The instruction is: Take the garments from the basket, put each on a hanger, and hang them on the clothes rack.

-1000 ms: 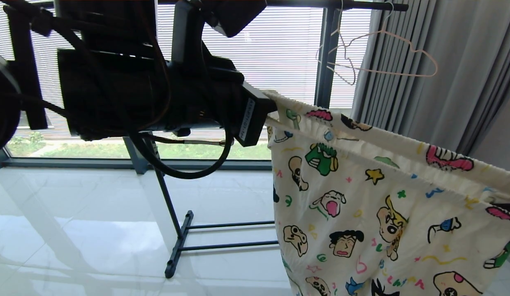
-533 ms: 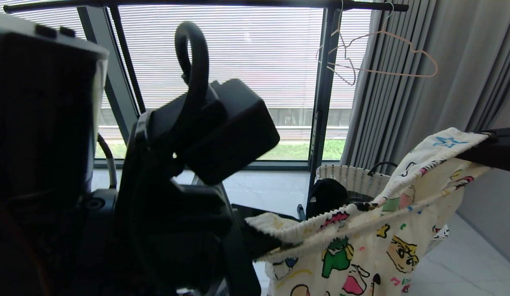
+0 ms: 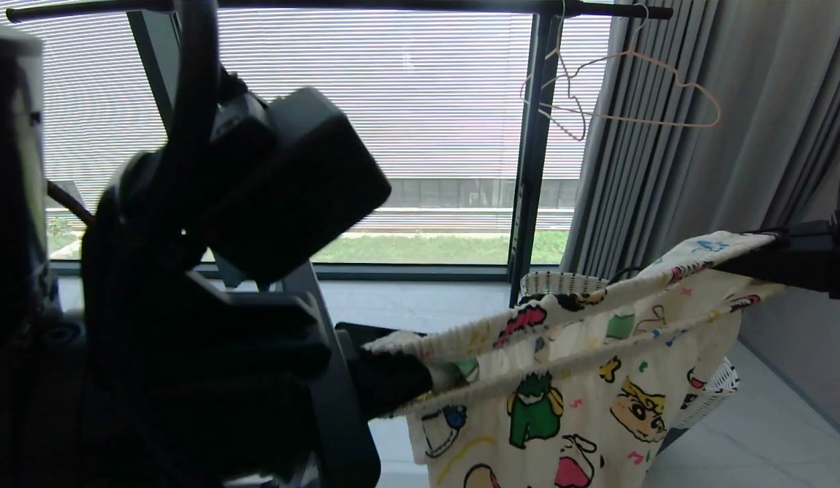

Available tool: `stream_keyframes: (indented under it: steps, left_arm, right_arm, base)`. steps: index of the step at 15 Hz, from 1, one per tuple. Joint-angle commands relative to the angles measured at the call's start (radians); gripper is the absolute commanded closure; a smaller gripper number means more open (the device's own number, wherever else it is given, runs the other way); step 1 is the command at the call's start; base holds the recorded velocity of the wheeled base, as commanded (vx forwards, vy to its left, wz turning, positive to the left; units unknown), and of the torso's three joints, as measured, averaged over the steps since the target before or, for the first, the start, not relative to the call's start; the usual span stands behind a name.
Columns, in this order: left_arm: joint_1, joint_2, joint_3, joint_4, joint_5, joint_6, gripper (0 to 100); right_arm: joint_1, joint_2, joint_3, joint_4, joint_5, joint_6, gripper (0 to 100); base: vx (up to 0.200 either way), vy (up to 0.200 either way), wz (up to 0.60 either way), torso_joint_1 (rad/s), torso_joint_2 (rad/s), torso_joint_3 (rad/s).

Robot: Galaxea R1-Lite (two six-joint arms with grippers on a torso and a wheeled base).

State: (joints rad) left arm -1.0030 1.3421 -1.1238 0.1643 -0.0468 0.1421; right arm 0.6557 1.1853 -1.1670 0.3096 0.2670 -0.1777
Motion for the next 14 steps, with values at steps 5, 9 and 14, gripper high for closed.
stream_keyframes:
  steps: [5,9,14]
  left_arm:
    - [0.152,0.091,-0.151,-0.003,0.002,-0.003,100]
    - [0.152,0.103,-0.151,-0.003,0.004,-0.001,100]
    - [0.207,0.147,-0.146,0.003,0.156,0.028,100]
  right_arm:
    - [0.001,-0.047,0.017,0.022,0.001,0.000,100]
    - [0.001,-0.049,0.017,0.026,-0.002,0.000,0]
    - [-0.145,-0.089,0.017,0.094,-0.009,0.012,0]
  base:
    - [0.000,0.000,0.00,0.000,0.00,0.000]
    - [0.000,0.000,0.00,0.000,0.00,0.000]
    - [0.000,0.000,0.00,0.000,0.00,0.000]
